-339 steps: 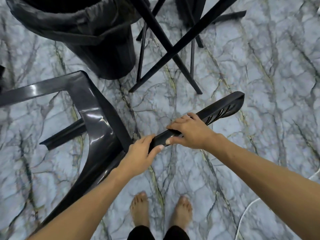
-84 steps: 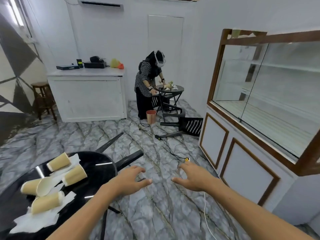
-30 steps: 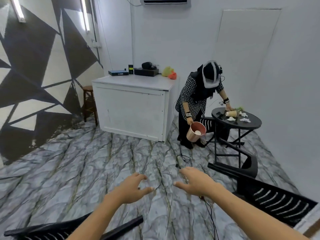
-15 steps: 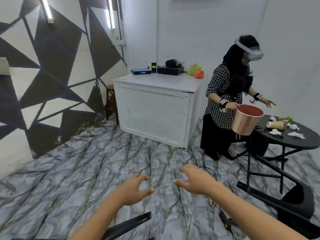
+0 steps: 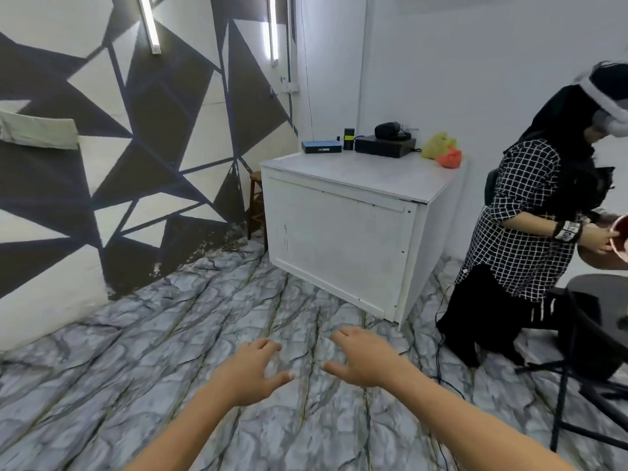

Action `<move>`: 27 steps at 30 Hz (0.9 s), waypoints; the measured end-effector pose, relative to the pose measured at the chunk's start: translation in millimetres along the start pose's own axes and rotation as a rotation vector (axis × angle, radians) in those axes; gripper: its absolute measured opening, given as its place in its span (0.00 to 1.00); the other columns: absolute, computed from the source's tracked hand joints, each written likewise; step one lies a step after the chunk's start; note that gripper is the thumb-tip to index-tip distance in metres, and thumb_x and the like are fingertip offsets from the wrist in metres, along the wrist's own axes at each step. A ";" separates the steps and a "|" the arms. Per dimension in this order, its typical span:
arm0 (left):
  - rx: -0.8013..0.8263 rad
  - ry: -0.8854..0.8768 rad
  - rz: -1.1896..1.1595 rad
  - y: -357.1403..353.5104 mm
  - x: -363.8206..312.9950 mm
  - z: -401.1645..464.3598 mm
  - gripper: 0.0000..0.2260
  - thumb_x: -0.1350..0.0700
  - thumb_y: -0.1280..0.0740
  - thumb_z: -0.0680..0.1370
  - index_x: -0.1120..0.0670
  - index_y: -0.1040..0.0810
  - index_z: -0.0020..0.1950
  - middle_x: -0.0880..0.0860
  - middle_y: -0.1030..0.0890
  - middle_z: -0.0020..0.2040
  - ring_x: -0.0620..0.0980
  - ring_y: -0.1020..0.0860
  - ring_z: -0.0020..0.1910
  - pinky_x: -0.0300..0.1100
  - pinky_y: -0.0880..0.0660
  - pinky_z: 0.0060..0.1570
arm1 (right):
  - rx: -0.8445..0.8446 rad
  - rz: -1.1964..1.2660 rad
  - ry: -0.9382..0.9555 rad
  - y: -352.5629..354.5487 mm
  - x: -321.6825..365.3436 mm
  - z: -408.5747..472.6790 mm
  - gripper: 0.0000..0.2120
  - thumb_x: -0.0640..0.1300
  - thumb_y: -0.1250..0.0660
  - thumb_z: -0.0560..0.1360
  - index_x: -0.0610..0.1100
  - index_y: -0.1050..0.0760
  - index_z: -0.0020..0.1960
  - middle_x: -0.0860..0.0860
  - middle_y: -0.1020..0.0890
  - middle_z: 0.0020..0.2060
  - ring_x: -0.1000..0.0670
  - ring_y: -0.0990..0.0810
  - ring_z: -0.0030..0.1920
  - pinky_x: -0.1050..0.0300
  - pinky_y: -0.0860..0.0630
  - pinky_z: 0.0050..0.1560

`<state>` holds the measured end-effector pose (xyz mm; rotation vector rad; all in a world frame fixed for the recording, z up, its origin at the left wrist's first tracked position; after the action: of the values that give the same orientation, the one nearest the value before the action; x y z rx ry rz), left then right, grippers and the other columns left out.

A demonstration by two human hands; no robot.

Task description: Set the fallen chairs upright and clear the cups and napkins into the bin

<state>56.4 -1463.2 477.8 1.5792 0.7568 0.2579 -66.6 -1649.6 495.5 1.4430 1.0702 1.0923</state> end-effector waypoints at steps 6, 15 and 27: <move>-0.022 0.083 -0.024 14.7 23.1 50.1 0.51 0.18 0.56 0.61 0.47 0.36 0.75 0.47 0.34 0.74 0.50 0.33 0.70 0.46 0.29 0.65 | -0.033 -0.021 0.125 15.7 -17.7 76.7 0.31 0.66 0.43 0.78 0.44 0.32 0.68 0.45 0.24 0.60 0.43 0.26 0.60 0.47 0.25 0.57; -0.022 0.258 -0.120 32.8 109.0 145.6 0.37 0.26 0.44 0.74 0.47 0.37 0.75 0.47 0.35 0.75 0.50 0.35 0.71 0.48 0.30 0.66 | 0.012 -0.042 0.274 22.1 -19.8 241.9 0.31 0.67 0.43 0.77 0.44 0.32 0.69 0.45 0.25 0.62 0.44 0.26 0.62 0.46 0.26 0.60; -0.151 0.567 -0.190 80.2 225.8 197.9 0.50 0.19 0.56 0.61 0.46 0.37 0.75 0.48 0.34 0.74 0.51 0.34 0.71 0.47 0.30 0.67 | 0.066 -0.031 0.553 37.4 27.3 434.0 0.31 0.68 0.44 0.77 0.45 0.32 0.68 0.47 0.25 0.62 0.45 0.27 0.63 0.48 0.26 0.57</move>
<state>366.0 -1484.3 460.3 1.2858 1.2850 0.6224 365.5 -1711.2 491.7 1.1921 1.5173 1.4916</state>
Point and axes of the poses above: each hand's wrist, its own z-axis towards the middle knuckle, its own y-axis out of the back of the hand, x = y × z, the point moved 4 cm from there along z, towards the middle knuckle
